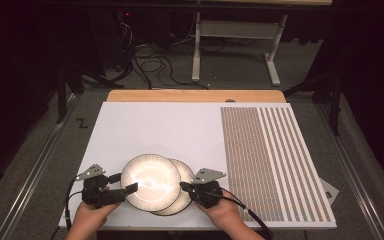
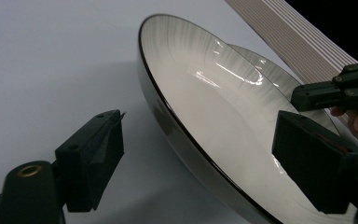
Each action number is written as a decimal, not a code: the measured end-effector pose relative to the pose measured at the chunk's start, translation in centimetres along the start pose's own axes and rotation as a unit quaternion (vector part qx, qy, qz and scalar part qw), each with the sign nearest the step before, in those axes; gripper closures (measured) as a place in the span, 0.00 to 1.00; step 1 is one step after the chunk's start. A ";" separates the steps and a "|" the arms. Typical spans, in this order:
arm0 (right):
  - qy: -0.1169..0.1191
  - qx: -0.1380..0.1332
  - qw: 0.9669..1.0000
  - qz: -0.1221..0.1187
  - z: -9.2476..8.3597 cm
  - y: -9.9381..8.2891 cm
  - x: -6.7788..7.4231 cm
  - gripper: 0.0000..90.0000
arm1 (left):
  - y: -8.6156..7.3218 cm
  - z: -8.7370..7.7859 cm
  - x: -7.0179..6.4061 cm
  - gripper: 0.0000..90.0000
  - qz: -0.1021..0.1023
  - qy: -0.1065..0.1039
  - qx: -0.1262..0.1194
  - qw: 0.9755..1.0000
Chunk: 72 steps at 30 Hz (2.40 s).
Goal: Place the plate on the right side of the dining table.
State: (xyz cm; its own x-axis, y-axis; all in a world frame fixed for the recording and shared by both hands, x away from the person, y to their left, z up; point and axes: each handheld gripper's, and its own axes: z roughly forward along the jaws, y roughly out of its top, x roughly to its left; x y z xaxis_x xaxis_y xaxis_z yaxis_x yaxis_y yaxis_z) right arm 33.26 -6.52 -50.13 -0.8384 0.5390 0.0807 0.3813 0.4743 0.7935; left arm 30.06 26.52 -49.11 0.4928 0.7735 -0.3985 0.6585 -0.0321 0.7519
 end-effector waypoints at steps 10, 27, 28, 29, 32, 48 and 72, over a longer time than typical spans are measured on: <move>0.002 0.003 1.000 -0.004 0.1 0.2 0.5 1.00 | 0.0 0.0 0.1 0.35 -0.029 0.000 0.008 1.000; 0.010 0.002 1.000 -0.015 0.3 0.3 0.9 1.00 | 0.3 0.7 -0.4 0.50 -0.046 0.002 0.032 0.998; 0.010 0.002 1.000 -0.015 0.3 0.3 0.9 1.00 | 0.3 0.7 -0.4 0.51 -0.046 0.003 0.035 0.998; 0.009 0.003 1.000 -0.014 0.3 0.3 0.9 1.00 | 0.3 0.7 -0.4 0.53 -0.050 0.006 0.036 0.998; 0.008 0.003 1.000 -0.013 0.3 0.4 1.0 1.00 | 0.3 0.6 -0.3 0.59 -0.055 0.011 0.039 0.998; 0.007 0.003 1.000 -0.015 0.3 0.4 1.0 1.00 | 1.0 0.2 -0.6 0.73 -0.071 0.013 0.044 0.996; -0.002 -0.017 1.000 0.000 -0.7 0.6 0.4 1.00 | 1.4 -0.4 -1.2 0.80 -0.057 0.000 0.012 0.998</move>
State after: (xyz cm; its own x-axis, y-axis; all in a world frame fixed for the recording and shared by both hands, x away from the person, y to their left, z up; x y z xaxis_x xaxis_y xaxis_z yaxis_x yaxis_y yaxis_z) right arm 32.88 -6.49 -49.24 -0.8366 0.5422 0.0777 0.3680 0.4512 0.8131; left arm 30.15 25.81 -47.38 0.4137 0.7733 -0.4804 0.7239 0.0406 0.6887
